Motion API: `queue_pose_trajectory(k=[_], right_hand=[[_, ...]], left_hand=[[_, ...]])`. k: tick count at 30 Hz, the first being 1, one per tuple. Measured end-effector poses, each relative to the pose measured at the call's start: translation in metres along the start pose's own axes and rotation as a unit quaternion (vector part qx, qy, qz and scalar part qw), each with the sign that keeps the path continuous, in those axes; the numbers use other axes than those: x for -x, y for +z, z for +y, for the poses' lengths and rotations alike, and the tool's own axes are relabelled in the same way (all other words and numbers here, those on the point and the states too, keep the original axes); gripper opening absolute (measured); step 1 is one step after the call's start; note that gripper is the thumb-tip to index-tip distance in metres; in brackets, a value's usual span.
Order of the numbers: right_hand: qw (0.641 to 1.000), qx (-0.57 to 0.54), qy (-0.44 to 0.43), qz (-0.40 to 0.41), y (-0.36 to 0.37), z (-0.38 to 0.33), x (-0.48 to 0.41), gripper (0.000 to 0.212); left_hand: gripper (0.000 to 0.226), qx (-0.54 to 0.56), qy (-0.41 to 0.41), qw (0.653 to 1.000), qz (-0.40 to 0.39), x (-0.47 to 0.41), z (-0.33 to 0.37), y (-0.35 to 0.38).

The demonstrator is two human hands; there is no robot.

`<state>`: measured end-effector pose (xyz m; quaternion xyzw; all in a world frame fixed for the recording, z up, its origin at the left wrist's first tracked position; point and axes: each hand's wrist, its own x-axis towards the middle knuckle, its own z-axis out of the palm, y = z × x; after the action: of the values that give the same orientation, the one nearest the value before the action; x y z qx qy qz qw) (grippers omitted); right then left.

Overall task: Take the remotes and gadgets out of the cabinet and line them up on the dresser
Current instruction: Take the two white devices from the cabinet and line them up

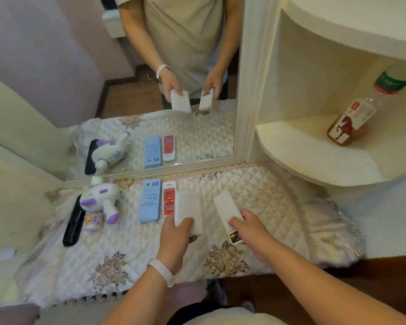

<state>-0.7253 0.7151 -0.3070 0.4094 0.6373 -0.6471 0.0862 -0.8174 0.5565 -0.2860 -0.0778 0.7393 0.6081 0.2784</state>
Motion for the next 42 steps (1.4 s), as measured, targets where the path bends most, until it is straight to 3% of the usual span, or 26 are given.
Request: queue_pose_trajectory(k=[11,21,30,33,42], right_hand=[[0.994,0.03,0.107,0.019,0.027,-0.026,-0.091,0.026],[0.989,0.067,0.118,0.066,0.052,-0.037,-0.149,0.021],[0.972,0.217,0.053,0.076,0.055,-0.038,-0.151,0.017],[0.964,0.252,0.033,0.073,0.05,-0.032,-0.156,0.031],[0.926,0.372,-0.061,-0.009,0.02,-0.043,-0.123,0.052]], left_hand=[[0.033,0.002,-0.109,0.991,-0.072,-0.116,-0.006,0.01],[0.04,-0.06,-0.151,0.982,-0.097,-0.165,-0.031,0.014],[0.069,-0.23,-0.064,0.967,-0.087,-0.165,-0.016,0.017],[0.074,-0.284,-0.05,0.954,-0.085,-0.154,-0.007,0.015],[0.052,-0.342,0.058,0.938,0.019,-0.093,0.011,0.007]])
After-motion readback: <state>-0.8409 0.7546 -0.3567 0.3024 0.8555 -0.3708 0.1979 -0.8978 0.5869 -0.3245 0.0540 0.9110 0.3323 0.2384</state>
